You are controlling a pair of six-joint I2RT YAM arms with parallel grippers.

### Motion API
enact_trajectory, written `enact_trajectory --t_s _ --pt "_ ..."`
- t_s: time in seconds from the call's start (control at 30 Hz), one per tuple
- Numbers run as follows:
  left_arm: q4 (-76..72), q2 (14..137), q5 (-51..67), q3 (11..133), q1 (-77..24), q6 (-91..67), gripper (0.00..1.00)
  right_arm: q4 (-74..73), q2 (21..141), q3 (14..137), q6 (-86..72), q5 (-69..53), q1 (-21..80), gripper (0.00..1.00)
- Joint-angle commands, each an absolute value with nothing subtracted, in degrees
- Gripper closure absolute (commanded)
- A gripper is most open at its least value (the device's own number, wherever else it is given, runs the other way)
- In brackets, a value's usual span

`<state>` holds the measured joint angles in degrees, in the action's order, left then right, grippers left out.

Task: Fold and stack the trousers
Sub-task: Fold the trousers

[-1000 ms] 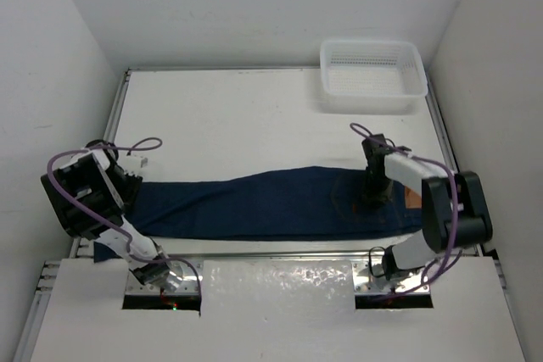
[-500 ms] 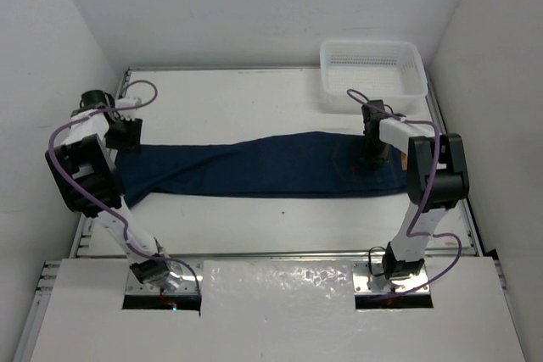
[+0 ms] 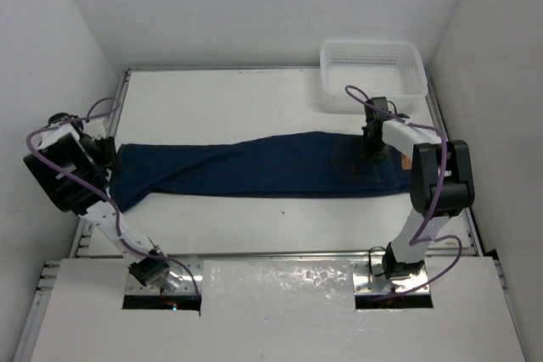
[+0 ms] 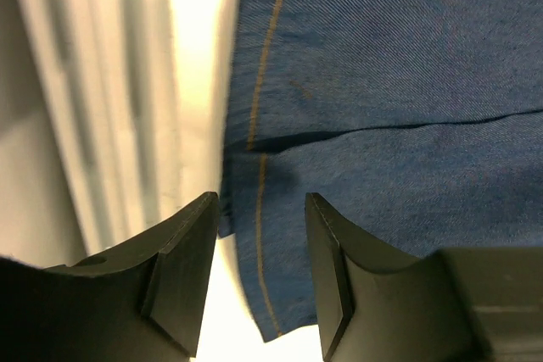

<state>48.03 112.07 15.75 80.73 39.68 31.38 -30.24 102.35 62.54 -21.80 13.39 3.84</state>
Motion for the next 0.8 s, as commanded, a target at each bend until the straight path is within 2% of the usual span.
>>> enact_trajectory --t_s 0.0,0.23,0.3,0.5,0.77 --pt "46.1 112.1 14.9 80.3 39.0 30.2 0.57 -30.0 100.0 62.8 -20.9 13.4 3.7 0.78" --pt "44.0 114.9 15.5 80.8 38.5 29.7 0.59 -29.9 99.2 61.3 -21.1 13.8 3.7 0.78" --pt "42.9 114.2 15.6 79.9 38.1 29.5 0.72 -29.6 98.9 60.8 -21.1 13.6 3.6 0.78" --pt "43.1 113.6 15.3 79.3 37.6 30.1 0.95 -29.1 98.9 60.5 -21.4 13.4 3.7 0.78" --pt "44.5 109.4 14.8 82.1 37.4 30.8 1.00 -28.9 99.7 59.8 -21.4 13.0 3.6 0.78"
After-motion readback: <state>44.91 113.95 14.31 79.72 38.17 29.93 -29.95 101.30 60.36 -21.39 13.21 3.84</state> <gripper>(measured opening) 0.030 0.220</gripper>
